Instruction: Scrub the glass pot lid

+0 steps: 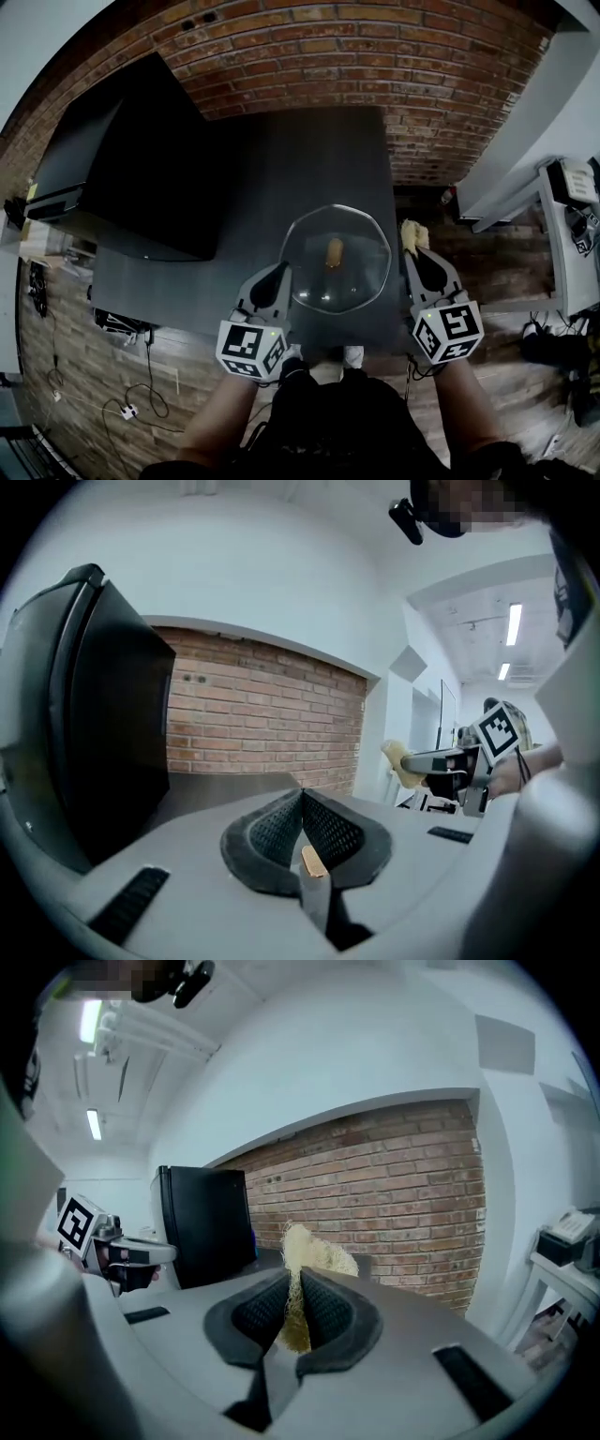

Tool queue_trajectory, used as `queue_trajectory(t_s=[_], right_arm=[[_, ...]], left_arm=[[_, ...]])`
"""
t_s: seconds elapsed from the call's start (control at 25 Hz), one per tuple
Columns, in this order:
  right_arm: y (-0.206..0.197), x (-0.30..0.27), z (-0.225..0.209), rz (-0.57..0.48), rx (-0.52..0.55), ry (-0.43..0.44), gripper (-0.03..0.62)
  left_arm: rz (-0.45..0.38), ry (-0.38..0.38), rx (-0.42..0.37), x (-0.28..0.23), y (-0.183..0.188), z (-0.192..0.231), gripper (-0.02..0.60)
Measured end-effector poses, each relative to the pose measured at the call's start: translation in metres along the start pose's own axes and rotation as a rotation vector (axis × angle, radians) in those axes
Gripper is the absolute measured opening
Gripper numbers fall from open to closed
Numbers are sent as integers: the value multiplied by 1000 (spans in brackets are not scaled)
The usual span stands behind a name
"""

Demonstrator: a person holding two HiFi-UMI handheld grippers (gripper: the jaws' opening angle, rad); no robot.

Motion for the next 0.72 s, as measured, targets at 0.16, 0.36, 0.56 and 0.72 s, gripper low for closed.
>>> queue_trajectory(t_s=[0.16,0.36,0.56,0.72], right_arm=[[9,17,16,-26,-53,-28,41],[5,35,52,-32,-82,-97,41],[-11,48,98,-21,-126,-186,41],[-24,60,132,-11,-140,-240,41]], left_arm=[[-18,-55,-27,20,15,-6,31],[-9,-174,-76,36,17,-6,31],[19,-285,-89,57,8,8,31],[40,-337,-70,75,-5,21,31]])
Point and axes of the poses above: the fingertips, and each gripper's own axes: x backward along the fingers, z to its left, y out of its top, the point moved 2 cm from there along x, backward along the fingers, and after that the axes turned 7 degrees about -y, right-handed, at the moved point
